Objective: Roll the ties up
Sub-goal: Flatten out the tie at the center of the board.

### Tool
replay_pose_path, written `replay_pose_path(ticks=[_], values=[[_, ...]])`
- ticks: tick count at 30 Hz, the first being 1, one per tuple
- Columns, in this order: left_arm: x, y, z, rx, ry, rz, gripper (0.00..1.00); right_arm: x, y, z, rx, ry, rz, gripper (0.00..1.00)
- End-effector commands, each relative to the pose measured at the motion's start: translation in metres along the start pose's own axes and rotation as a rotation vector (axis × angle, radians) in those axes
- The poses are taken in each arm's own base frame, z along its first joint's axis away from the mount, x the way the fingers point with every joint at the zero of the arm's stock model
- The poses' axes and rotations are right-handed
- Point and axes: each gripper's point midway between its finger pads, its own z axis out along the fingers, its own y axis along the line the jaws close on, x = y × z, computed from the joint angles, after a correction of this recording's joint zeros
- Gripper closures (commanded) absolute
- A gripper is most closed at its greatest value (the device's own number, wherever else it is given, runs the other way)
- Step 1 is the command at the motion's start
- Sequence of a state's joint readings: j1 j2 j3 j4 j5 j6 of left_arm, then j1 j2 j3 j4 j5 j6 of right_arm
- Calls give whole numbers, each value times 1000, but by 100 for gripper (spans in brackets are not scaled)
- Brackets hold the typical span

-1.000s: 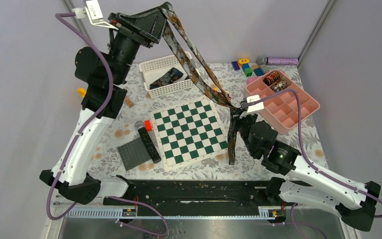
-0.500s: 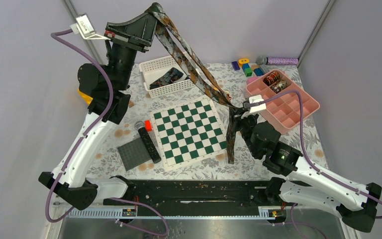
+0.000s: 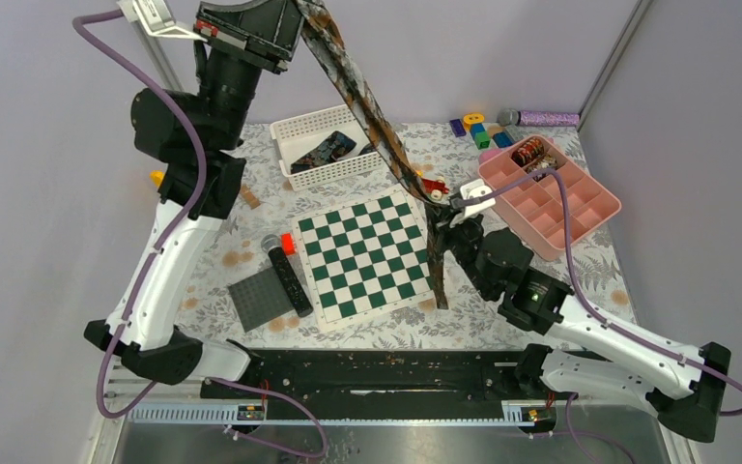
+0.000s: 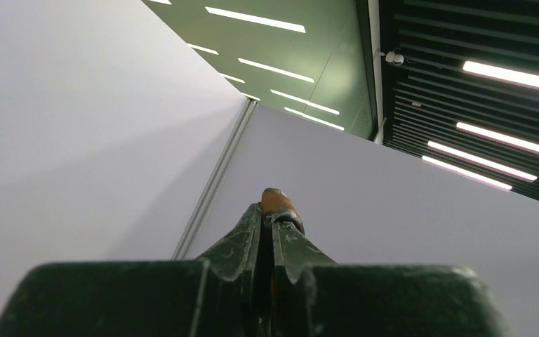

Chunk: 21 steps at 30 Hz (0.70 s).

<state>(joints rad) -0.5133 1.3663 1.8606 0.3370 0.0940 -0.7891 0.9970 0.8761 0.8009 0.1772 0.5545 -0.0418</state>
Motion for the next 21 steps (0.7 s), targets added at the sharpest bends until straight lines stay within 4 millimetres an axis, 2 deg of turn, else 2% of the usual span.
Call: replay_pose_path(ticks=[1,8,12,15,17,18,21], values=[[-20,-31,2,59,30,72,100,-24,14,9,-49,-54,-21,100],[-27,-36,4,48,52,142,100,-37,35,16,-144,-85,-18,97],[-21,-41,9,66,112,149,100,-45,47,13,-214,-113,-13,88],[-13,-45,12,101,144,121,100,-49,61,5,-309,-141,-9,73],[-8,-45,12,109,169,108,100,-52,72,-4,-391,-163,-10,48],[-7,-46,12,112,180,108,100,-53,76,-9,-425,-170,-11,40],[-1,-47,11,123,209,104,100,-60,83,-25,-508,-201,-8,30]])
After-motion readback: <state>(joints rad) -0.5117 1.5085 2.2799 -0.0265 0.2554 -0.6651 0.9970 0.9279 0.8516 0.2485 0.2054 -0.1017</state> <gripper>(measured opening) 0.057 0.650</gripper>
